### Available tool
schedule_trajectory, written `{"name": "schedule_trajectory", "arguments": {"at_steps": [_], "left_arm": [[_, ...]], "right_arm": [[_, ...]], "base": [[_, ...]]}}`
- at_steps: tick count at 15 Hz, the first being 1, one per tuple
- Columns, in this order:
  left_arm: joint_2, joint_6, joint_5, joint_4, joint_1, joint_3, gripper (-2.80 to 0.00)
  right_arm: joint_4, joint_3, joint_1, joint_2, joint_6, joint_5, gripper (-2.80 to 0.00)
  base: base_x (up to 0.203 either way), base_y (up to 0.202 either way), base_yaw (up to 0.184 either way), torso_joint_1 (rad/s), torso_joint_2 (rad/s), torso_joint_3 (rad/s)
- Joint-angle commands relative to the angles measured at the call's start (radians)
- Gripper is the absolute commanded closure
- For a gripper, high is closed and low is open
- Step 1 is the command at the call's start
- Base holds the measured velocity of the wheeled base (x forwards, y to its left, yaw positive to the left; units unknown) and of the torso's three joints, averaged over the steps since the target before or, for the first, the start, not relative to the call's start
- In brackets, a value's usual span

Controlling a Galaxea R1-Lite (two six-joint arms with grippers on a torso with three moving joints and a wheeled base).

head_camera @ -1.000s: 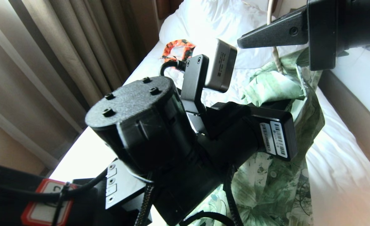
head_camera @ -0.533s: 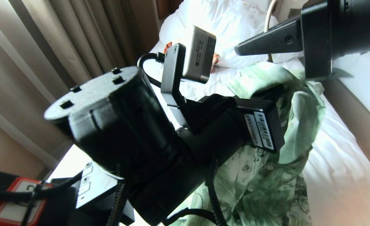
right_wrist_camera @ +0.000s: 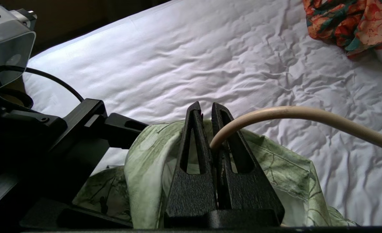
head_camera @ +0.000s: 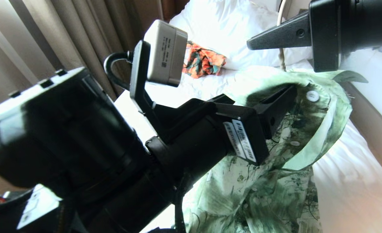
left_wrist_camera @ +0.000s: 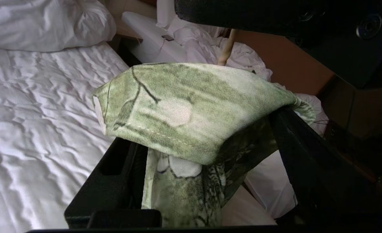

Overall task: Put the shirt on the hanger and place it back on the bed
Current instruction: Take the clothes hanger out of the clothes

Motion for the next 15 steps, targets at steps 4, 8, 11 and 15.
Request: {"name": "schedule_trajectory", "arguments": {"at_steps": [4,8,11,15], "left_arm": [[-0.097,0.002,-0.002,0.000,0.041,0.070,-2.80],[-0.125,0.027,-0.006,0.005,0.067,0.076,-2.80],[-0.173,0.036,-0.014,0.076,0.083,0.086,-2.80],[-0.247,0.030,-0.074,0.170,0.175,0.085,-2.80]], "right_arm": [[-0.020,0.000,-0.044,0.000,-0.001,-0.007,0.00],[-0.040,0.000,-0.066,0.000,-0.001,-0.008,0.00],[-0.044,0.000,-0.089,0.001,-0.001,-0.012,0.00],[-0.060,0.000,-0.113,0.000,0.001,-0.012,0.00]], "base": [[0.000,0.000,0.000,0.000,0.00,0.000],[0.000,0.000,0.000,0.000,0.00,0.000],[0.000,0.000,0.000,0.000,0.00,0.000],[0.000,0.000,0.000,0.000,0.00,0.000]]}}
